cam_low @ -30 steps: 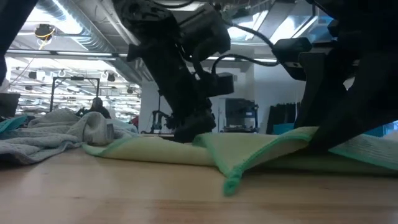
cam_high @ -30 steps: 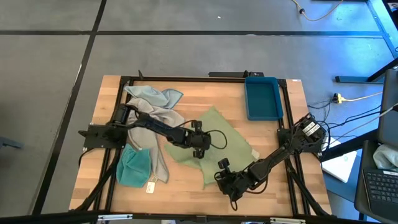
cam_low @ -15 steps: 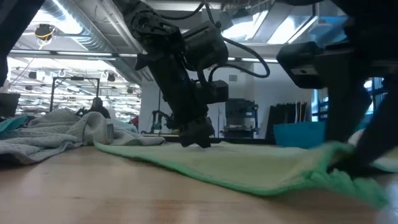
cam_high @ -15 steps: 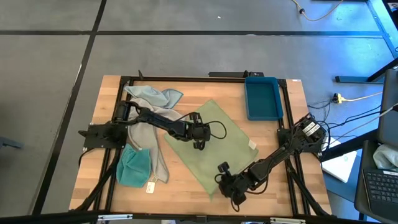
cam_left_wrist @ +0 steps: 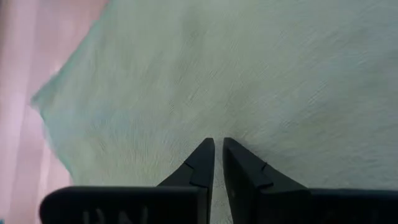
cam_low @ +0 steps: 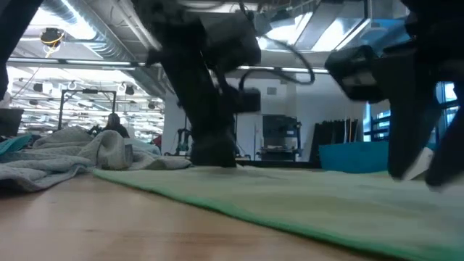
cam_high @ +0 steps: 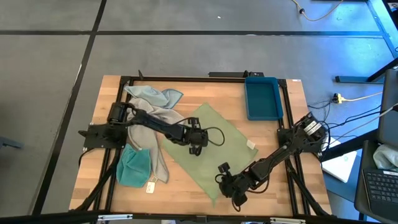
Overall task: Fold microfiber towels
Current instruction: Fold the green microfiber cloth
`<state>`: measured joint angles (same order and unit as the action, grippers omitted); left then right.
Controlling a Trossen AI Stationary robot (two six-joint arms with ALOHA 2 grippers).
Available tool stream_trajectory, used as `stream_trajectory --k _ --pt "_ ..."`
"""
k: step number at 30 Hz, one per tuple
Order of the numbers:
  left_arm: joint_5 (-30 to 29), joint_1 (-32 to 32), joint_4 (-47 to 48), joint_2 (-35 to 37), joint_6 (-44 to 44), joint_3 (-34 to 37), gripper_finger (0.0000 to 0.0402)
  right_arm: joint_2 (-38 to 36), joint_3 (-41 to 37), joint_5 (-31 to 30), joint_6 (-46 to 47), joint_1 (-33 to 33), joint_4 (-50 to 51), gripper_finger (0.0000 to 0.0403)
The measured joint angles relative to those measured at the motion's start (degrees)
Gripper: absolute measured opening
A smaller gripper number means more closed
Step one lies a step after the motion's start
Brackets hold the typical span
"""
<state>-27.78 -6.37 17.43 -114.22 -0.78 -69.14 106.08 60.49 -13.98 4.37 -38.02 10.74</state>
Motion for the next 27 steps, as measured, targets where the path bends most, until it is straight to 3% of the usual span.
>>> stream_trajectory --k 5,11,18,22,27 --pt "0.2 -6.2 0.0 5.7 0.2 -0.2 0.0027 -7.5 0.0 -8.6 3.0 -1.5 5.8 0.0081" --pt "-5.5 -13.8 -1.8 11.8 1.2 -0.2 0.0027 -15.3 0.1 -13.4 9.9 -3.6 18.0 0.0081" --pt "6.7 -20.0 -22.4 9.6 3.1 -0.4 0.0038 -17.8 0.1 -19.2 27.3 -5.4 46.7 0.0081" --pt "7.8 -20.5 -21.8 5.5 5.7 -2.6 0.0083 -17.5 -0.6 -18.5 26.4 -5.9 55.4 0.0082" --pt "9.3 -21.2 -15.6 1.1 4.4 -8.5 0.0146 -17.7 -2.8 -10.8 16.0 -5.8 58.0 0.0118"
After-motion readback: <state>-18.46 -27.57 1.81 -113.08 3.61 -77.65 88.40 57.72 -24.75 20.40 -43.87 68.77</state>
